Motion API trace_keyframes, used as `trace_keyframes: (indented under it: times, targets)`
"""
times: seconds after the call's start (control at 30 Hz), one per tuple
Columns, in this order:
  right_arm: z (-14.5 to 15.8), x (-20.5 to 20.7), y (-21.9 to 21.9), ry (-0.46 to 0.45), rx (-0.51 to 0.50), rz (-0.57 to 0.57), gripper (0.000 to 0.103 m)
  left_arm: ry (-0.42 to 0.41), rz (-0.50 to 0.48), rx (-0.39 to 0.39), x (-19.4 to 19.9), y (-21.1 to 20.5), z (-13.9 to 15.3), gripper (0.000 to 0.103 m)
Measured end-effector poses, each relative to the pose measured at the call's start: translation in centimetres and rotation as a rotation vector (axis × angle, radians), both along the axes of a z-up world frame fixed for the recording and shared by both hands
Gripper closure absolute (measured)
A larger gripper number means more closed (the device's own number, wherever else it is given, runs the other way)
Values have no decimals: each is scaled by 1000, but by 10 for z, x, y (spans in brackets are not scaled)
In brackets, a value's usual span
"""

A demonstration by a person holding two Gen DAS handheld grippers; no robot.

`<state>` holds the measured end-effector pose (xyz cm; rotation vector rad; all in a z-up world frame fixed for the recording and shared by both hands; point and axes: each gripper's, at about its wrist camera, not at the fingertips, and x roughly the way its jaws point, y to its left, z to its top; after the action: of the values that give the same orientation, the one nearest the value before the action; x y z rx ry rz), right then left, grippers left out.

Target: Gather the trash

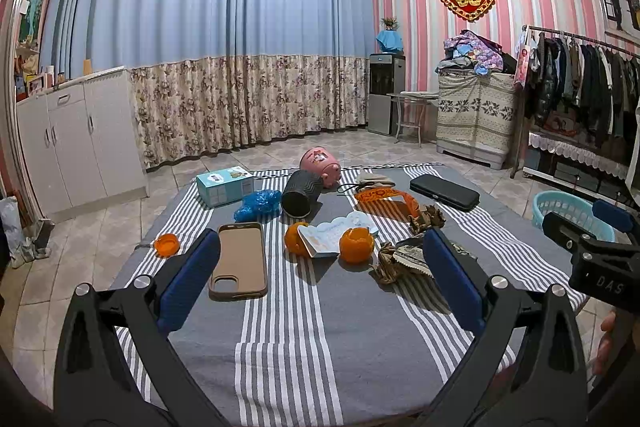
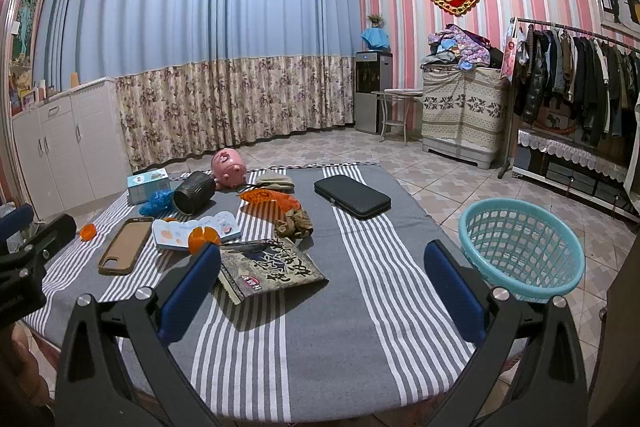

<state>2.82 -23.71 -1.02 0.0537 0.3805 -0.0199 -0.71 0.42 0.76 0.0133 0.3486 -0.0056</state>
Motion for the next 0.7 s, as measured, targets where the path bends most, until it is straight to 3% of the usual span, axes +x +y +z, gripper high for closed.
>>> trace_keyframes:
  times: [0.7]
  targets:
    - [0, 0, 0, -1, -4, 1, 4, -1, 0, 3, 0, -1, 0, 5]
